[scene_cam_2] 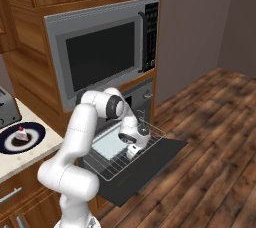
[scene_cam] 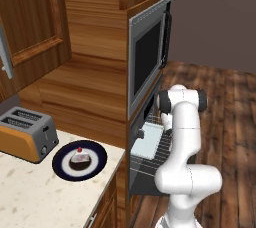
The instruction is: Take the baked cake out of the oven and place it on the plate for cooling. Then close the oven door.
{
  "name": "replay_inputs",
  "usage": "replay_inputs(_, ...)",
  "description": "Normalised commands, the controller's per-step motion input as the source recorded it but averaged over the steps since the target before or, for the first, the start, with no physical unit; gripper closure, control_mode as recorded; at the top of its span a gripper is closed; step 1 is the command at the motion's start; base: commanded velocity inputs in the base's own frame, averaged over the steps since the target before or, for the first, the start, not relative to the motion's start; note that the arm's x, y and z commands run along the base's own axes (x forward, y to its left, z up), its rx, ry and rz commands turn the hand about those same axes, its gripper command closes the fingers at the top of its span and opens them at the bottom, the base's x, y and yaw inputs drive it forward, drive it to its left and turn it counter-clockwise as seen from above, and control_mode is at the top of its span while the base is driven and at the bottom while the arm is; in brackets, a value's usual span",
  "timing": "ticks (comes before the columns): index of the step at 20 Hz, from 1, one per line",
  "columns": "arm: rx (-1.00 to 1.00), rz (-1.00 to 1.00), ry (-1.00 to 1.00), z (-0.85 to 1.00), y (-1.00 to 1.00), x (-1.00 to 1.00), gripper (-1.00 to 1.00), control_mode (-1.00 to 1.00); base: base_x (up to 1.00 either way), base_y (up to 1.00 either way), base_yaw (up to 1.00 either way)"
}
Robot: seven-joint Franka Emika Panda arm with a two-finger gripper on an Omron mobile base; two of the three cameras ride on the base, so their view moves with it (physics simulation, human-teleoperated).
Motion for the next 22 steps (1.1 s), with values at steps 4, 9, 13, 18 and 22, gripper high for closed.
replay_inputs(4,0.00,0.14,-0.02,-0.60,0.00,0.50,-1.00,-1.00,0.00,0.00,0.00)
replay_inputs(9,0.00,0.12,0.00,-0.59,0.00,0.64,-1.00,-1.00,0.00,0.00,0.00)
replay_inputs(13,0.00,0.09,0.00,-0.58,0.04,0.60,-1.00,-1.00,0.00,0.00,0.00)
replay_inputs(18,0.00,0.04,-0.02,-0.35,0.29,0.44,-1.00,-1.00,0.00,0.00,0.00)
replay_inputs(22,0.01,0.03,-0.10,-0.21,0.28,0.14,-1.00,-1.00,0.00,0.00,0.00)
